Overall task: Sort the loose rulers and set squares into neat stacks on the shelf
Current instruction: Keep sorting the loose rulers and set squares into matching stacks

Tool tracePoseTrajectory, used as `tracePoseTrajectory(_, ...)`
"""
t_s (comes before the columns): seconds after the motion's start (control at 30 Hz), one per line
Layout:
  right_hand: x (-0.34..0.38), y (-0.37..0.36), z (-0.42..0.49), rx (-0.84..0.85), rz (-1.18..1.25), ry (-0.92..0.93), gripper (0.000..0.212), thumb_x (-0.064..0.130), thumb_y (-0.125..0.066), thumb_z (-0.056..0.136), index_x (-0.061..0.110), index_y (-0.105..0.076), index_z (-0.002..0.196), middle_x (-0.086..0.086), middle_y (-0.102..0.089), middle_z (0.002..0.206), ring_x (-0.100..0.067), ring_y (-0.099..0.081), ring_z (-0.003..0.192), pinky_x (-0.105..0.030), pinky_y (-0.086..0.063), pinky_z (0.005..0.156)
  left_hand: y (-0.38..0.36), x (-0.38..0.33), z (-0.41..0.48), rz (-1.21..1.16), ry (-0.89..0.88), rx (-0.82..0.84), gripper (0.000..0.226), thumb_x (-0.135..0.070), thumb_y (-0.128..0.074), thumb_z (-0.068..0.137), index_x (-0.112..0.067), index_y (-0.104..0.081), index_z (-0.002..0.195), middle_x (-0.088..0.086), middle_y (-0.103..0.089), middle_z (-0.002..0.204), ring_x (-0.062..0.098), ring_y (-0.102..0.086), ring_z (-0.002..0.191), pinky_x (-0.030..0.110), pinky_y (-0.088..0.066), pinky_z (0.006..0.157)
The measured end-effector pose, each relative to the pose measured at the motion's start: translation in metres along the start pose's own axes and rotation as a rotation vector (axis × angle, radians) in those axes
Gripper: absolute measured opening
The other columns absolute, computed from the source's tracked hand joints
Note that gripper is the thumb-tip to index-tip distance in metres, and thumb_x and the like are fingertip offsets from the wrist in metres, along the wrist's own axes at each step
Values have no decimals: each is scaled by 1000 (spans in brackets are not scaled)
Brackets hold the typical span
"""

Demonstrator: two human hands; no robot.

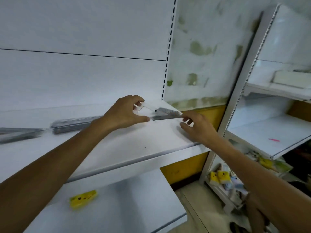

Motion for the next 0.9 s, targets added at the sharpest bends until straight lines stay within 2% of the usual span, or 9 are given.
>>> tracePoseTrajectory(0.1,-23,0,0,69,19,-2,27,23,-58,84,14,-62,110,-3,-64,105,-17,-58,92,-33,-50,80,-27,-9,21,-35,54,-8,63,-40,-79,65,-21,-54,120,-6,-53,112,7,-50,94,19,-33,73)
tracePoseTrajectory(0.2,-27,-5,4,112,-21,97,25,24,-54,87,14,-66,107,-5,-63,110,-20,-56,98,-32,-47,81,-46,-11,39,-32,113,-10,65,-40,-80,64,-22,-53,121,-3,-52,115,8,-48,96,21,-33,76)
tracePoseTrajectory(0.33,-30,-8,4,81,-12,150,26,24,-48,88,16,-65,107,-4,-60,115,-21,-51,106,-30,-41,84,-64,-13,60,-32,182,-13,66,-38,-80,64,-21,-53,122,2,-53,121,12,-50,100,24,-36,79)
tracePoseTrajectory(0.43,-32,-8,2,71,-26,180,26,26,-47,89,17,-65,106,-3,-59,114,-20,-51,103,-32,-44,83,-77,-13,72,-19,205,7,66,-37,-80,65,-20,-53,123,4,-52,123,13,-50,102,24,-36,82)
tracePoseTrajectory(0.6,-36,-10,6,57,-35,218,28,30,-43,91,15,-64,102,-2,-61,109,-18,-51,99,-34,-47,84,-90,-12,89,47,233,52,68,-38,-78,68,-20,-50,127,8,-47,126,21,-47,116,25,-36,85)
tracePoseTrajectory(0.9,-39,-14,7,52,-12,224,28,30,-41,92,16,-63,101,0,-62,109,-15,-49,100,-30,-43,85,-94,-7,94,51,244,153,67,-43,-71,75,-22,-45,133,6,-50,129,20,-49,116,25,-35,87)
Point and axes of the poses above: each hand's wrist, its own z-axis towards the middle knuckle, its own y-axis out of the back of the hand, x = y × z, the point moved 1 cm from there along z, towards the middle knuckle
